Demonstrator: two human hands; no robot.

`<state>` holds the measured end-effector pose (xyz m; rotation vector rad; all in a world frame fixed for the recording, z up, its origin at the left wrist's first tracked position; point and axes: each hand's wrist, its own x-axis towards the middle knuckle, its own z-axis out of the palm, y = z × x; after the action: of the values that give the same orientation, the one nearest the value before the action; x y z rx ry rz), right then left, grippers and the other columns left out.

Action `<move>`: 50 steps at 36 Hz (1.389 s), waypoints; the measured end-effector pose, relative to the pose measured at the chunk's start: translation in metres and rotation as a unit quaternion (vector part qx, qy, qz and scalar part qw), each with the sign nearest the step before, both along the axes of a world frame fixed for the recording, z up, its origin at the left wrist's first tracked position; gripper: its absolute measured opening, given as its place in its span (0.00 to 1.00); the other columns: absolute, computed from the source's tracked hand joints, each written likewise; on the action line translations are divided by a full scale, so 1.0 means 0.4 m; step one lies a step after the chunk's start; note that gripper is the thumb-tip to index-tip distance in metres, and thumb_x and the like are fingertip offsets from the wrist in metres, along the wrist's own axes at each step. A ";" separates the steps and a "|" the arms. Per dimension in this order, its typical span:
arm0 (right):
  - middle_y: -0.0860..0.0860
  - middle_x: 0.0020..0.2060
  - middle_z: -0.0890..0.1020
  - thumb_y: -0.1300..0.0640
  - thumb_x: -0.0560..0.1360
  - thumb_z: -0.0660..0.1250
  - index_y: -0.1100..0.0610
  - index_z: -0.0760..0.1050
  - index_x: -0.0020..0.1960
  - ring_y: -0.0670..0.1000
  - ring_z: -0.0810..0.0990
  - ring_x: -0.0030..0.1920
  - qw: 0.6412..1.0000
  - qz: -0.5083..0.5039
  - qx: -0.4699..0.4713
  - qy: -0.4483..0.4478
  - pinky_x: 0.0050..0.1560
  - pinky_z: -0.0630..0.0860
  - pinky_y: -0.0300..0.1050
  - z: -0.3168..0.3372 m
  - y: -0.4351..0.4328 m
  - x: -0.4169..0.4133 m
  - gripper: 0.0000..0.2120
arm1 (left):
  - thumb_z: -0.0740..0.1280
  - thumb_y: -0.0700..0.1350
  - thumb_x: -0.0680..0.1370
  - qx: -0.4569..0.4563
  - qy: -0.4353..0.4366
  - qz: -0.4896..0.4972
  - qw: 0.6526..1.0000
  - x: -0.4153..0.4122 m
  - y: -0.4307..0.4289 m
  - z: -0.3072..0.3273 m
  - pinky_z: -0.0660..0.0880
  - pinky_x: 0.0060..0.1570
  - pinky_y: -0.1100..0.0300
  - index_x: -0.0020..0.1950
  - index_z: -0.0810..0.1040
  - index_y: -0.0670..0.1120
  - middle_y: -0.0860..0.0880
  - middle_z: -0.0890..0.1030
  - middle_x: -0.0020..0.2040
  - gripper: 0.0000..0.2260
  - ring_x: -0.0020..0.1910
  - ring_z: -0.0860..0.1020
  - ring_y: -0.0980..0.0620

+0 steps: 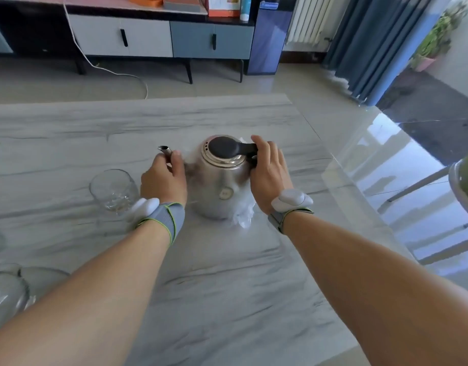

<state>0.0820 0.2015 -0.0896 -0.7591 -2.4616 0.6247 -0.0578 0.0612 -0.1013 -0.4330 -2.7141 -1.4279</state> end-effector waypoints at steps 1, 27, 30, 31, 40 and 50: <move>0.61 0.64 0.74 0.59 0.76 0.50 0.61 0.65 0.79 0.62 0.72 0.62 1.000 -0.001 -0.003 0.004 0.66 0.65 0.48 0.004 0.006 -0.007 0.32 | 0.58 0.54 0.85 -0.013 0.004 0.002 1.000 -0.008 0.002 0.006 0.60 0.42 0.55 0.52 0.77 0.39 0.39 0.82 0.48 0.19 0.51 0.76 0.34; 0.62 0.68 0.73 0.65 0.84 0.56 0.64 0.65 0.72 0.61 0.73 0.55 0.998 -0.011 0.018 -0.057 0.50 0.64 0.49 0.003 -0.053 0.083 0.17 | 0.60 0.55 0.83 -0.062 0.004 -0.001 0.998 0.076 -0.125 0.026 0.72 0.55 0.50 0.59 0.81 0.39 0.36 0.82 0.57 0.20 0.56 0.78 0.34; 0.60 0.64 0.73 0.64 0.84 0.57 0.61 0.66 0.70 0.58 0.70 0.51 0.996 -0.018 0.013 -0.083 0.51 0.67 0.51 0.003 -0.074 0.101 0.15 | 0.60 0.56 0.83 -0.066 -0.013 -0.006 0.998 0.093 -0.144 0.027 0.71 0.54 0.52 0.60 0.81 0.41 0.37 0.82 0.57 0.20 0.56 0.78 0.34; 0.58 0.62 0.74 0.63 0.83 0.56 0.57 0.66 0.67 0.58 0.71 0.50 0.996 -0.025 0.020 -0.085 0.53 0.71 0.52 0.002 -0.085 0.105 0.13 | 0.60 0.56 0.83 -0.066 -0.014 -0.008 0.998 0.104 -0.156 0.026 0.71 0.53 0.52 0.60 0.81 0.41 0.37 0.82 0.57 0.20 0.56 0.78 0.34; 0.48 0.49 0.67 0.65 0.76 0.53 0.42 0.54 0.47 0.63 0.77 0.43 0.996 -0.061 -0.003 -0.064 0.51 0.81 0.67 -0.034 -0.170 0.144 0.17 | 0.60 0.54 0.84 -0.011 -0.032 -0.025 0.999 0.164 -0.235 0.010 0.70 0.59 0.50 0.62 0.78 0.40 0.37 0.80 0.61 0.19 0.60 0.76 0.35; 0.48 0.58 0.66 0.64 0.83 0.51 0.33 0.40 0.83 0.55 0.74 0.43 0.999 -0.033 -0.025 -0.010 0.56 0.78 0.63 -0.047 -0.255 0.186 0.39 | 0.60 0.52 0.84 0.094 -0.049 0.004 0.994 0.233 -0.299 -0.012 0.69 0.55 0.53 0.60 0.77 0.40 0.39 0.80 0.59 0.17 0.59 0.76 0.37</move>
<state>0.1563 0.0997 -0.1083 -0.8661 -2.4370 0.6605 0.0356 -0.0582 -0.1061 -0.3478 -2.6160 -1.7265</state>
